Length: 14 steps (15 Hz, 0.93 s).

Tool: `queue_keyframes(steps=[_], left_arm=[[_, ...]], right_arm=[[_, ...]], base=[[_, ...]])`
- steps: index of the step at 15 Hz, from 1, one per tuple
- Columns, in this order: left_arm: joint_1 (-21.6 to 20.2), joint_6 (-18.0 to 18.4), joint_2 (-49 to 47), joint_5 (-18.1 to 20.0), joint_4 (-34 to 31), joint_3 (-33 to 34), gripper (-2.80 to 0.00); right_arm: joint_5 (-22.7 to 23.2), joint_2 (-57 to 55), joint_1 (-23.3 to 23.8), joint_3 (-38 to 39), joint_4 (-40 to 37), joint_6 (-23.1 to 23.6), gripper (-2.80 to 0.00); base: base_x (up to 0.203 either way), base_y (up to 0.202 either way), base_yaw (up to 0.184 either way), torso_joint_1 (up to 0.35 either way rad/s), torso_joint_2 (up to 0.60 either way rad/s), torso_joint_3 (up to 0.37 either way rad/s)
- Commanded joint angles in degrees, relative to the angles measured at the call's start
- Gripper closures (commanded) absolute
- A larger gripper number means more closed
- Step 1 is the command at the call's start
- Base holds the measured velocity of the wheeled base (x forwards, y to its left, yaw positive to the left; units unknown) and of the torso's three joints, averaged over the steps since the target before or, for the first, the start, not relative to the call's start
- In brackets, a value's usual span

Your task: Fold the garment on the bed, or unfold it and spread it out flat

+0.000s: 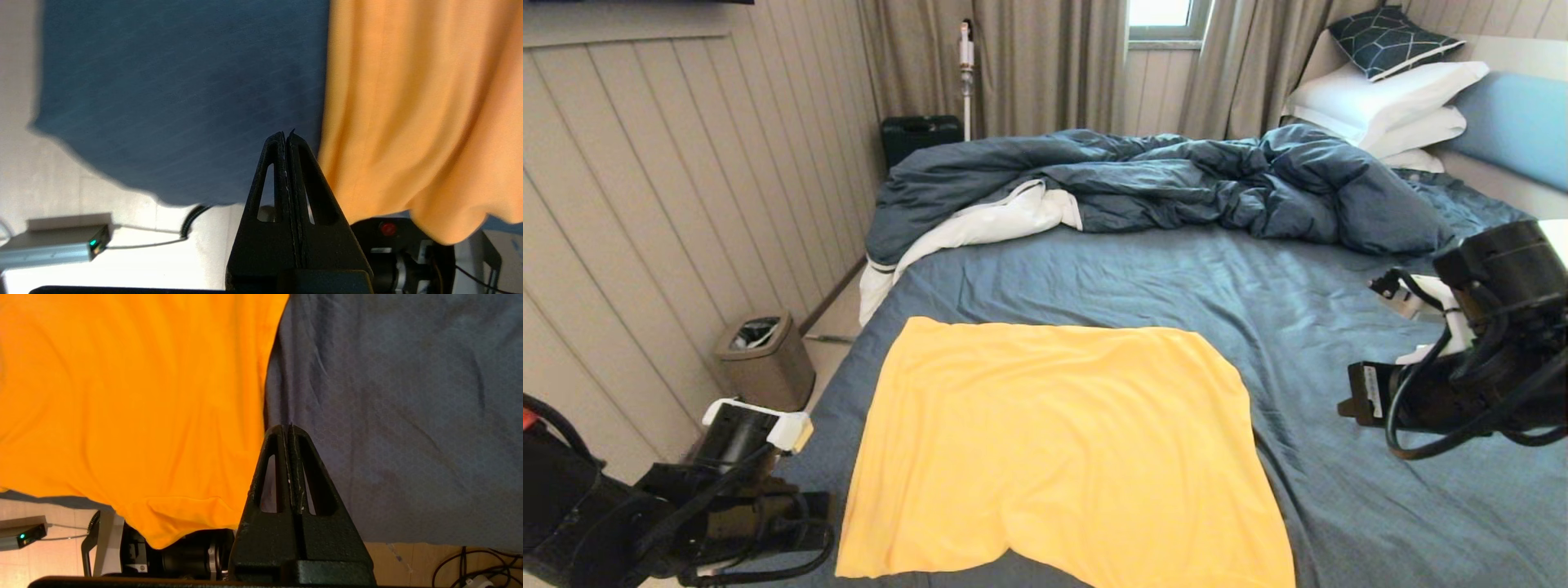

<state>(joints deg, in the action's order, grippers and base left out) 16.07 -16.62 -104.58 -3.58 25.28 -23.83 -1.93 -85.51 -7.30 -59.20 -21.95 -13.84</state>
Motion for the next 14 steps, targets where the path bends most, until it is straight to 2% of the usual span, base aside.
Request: queue_keyframes(steps=[1,2,3,7,11,14], left_arm=[[0.54,-0.33,-2.23,0.23,0.36,-0.33,0.00],[0.54,-0.27,-2.03,0.32,0.70,-0.01,0.00],[0.88,-0.25,-1.86,0.30,1.09,0.35,-2.80],[1.25,-0.44,-1.24,1.03,1.18,1.51,-2.80],[3.36,-4.68,-1.24,3.53,1.18,1.33,-2.80],[3.36,-5.34,1.33,4.87,0.62,0.69,-2.80]], right_arm=[[-0.10,-1.39,0.10,-0.13,0.24,0.04,0.00],[-0.18,-1.72,0.18,-0.29,0.32,0.12,0.00],[-0.18,-2.01,0.56,-0.70,0.34,0.21,0.00],[-0.10,-3.03,1.33,-1.48,0.41,0.30,0.00],[-0.12,-4.48,1.33,-1.95,0.50,0.30,0.00],[-0.18,-5.03,1.41,-2.33,0.71,0.30,0.00]], base=[[0.000,0.000,0.000,0.000,0.00,0.000],[0.000,0.000,0.000,0.000,0.00,0.000],[0.000,0.000,0.000,0.000,0.00,0.000],[0.000,0.000,0.000,0.000,0.00,0.000],[0.000,0.000,0.000,0.000,0.00,0.000],[0.000,0.000,0.000,0.000,0.00,0.000]])
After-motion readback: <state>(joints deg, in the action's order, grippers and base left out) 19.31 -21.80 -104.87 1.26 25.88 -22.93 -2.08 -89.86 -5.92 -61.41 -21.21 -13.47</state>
